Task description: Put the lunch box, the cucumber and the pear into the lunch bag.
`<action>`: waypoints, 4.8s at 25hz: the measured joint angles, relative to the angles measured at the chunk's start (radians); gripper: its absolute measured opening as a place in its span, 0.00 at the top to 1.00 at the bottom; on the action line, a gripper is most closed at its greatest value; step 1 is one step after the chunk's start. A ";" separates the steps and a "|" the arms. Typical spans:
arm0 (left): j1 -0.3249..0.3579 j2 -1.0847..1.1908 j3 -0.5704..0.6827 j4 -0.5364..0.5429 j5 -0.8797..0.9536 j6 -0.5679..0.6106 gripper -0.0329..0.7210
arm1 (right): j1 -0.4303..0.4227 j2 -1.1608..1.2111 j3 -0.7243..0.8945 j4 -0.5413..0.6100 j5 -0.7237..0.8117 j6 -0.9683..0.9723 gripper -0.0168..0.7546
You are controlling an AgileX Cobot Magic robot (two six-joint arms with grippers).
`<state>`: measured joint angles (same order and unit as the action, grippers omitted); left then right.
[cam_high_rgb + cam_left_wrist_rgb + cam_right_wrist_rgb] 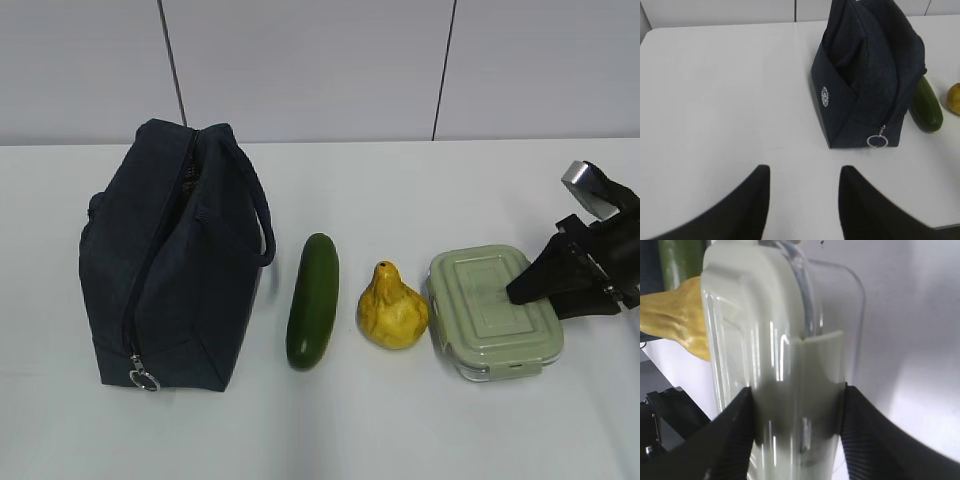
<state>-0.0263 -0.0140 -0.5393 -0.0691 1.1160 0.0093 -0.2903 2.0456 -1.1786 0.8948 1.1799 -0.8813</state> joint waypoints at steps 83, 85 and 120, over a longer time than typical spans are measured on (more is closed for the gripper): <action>-0.180 1.616 -0.751 -0.460 -0.229 0.312 0.95 | 0.000 -0.051 -0.024 -0.030 -0.030 0.011 0.48; -0.204 1.616 -0.751 -0.439 -0.231 0.299 0.95 | 0.000 -0.052 -0.024 -0.030 -0.030 0.011 0.48; -0.261 1.617 -0.751 -0.432 -0.279 0.239 0.96 | 0.000 -0.286 -0.024 0.125 -0.011 0.030 0.48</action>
<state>-0.2872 1.6026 -1.2899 -0.5011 0.8373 0.2484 -0.2903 1.7598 -1.2030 1.0203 1.1684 -0.8516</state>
